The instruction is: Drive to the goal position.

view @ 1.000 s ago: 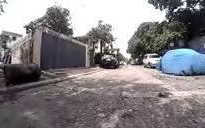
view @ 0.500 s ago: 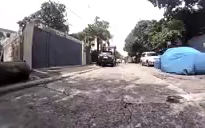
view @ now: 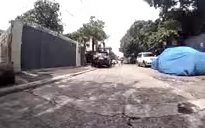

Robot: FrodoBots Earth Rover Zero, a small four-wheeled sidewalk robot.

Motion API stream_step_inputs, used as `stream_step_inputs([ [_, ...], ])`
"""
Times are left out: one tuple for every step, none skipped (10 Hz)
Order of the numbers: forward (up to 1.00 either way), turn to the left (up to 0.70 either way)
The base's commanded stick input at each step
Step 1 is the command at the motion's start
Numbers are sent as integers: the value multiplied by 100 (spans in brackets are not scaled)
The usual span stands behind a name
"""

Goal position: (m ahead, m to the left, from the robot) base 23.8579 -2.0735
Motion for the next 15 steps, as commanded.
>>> stream_step_inputs([
  [70,0],
  [70,-14],
  [70,-14],
  [70,0],
  [70,0],
  [70,0],
  [70,0],
  [70,0],
  [70,-12],
  [70,-21],
  [70,0],
  [70,0],
  [70,0],
  [70,0],
  [70,0],
])
